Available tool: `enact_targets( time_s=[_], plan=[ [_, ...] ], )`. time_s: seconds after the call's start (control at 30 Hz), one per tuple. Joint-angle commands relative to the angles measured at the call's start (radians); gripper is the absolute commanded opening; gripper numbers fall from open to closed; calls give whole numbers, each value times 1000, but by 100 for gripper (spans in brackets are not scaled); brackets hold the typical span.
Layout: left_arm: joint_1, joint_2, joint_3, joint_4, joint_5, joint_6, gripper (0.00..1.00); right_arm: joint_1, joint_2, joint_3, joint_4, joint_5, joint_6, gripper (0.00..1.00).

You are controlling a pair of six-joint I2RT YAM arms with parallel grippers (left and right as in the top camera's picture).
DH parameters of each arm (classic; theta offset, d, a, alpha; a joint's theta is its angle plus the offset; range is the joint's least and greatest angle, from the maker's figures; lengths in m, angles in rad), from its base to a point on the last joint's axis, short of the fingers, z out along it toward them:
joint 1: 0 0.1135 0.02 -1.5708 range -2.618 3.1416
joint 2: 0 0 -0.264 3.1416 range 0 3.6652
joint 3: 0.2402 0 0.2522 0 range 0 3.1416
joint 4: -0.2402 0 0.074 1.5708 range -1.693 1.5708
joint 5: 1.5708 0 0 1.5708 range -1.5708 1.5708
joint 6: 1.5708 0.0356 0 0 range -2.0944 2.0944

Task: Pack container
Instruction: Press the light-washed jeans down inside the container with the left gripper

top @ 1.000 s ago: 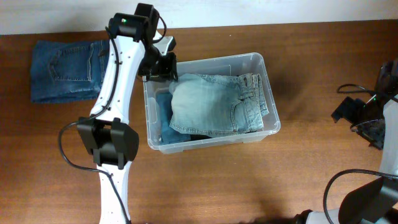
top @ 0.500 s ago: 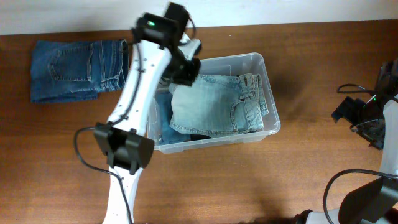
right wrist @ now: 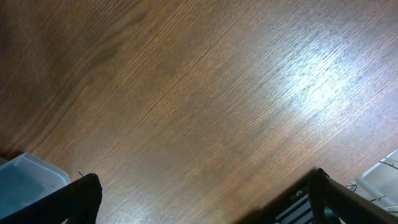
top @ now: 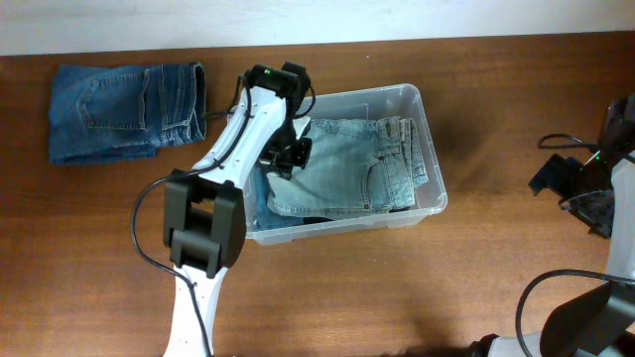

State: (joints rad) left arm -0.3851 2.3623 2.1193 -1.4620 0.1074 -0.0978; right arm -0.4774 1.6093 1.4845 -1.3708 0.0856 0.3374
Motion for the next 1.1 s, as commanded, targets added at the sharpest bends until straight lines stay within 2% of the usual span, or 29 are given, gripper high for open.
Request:
enact_targets(
  time_s=[0.0,0.07,0.17,0.3,0.53,0.73,0.87,1.07],
  plan=[
    [43,-1,-28,8,-59,-5,1,-1,0,-1,1,2,8,98],
    [62,-1,-28,23,-84,6,1,-1,0,-1,1,2,8,98],
    [94,-1,-28,51,-89,86,1,-1,0,-1,1,2,8,98],
    [142,-1,-28,79,-89,98,1,-1,0,-1,1,2,8,98],
    [172,-1,-28,135,-89,250,1,-1,0,-1,1,1,8,98],
    [154,-1,-28,180,-40,250,1,-1,0,-1,1,1,8,99],
    [95,-1,-28,191,-37,242,1,-1,0,-1,1,2,8,98],
    [15,-1,-28,206,-37,43,1,-1,0,-1,1,2,8,98]
  ],
)
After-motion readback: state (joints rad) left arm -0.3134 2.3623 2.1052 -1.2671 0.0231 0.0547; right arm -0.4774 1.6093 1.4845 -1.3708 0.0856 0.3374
